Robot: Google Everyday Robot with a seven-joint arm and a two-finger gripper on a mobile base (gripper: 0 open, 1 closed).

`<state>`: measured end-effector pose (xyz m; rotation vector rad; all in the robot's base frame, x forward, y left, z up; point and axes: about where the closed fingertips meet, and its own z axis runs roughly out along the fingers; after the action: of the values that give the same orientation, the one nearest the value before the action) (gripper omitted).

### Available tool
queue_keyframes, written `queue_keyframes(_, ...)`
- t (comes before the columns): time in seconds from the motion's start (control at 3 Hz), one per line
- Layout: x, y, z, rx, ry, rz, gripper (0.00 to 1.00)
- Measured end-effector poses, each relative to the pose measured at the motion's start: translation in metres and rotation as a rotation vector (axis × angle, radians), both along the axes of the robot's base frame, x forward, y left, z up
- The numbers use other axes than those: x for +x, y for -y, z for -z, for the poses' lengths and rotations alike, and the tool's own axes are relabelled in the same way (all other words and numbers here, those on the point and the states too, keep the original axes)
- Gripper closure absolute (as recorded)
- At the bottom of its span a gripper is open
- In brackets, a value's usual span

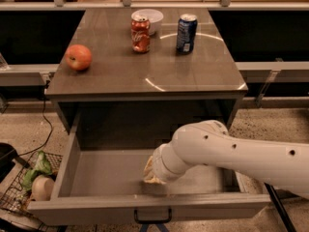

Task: Open top drawer

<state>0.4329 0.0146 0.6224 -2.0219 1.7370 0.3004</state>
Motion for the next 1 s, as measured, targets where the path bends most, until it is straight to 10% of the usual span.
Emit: queue_keyframes(1.0, -0.0015, -0.0008, -0.0001, -0.003, 0.001, -0.004, 0.31)
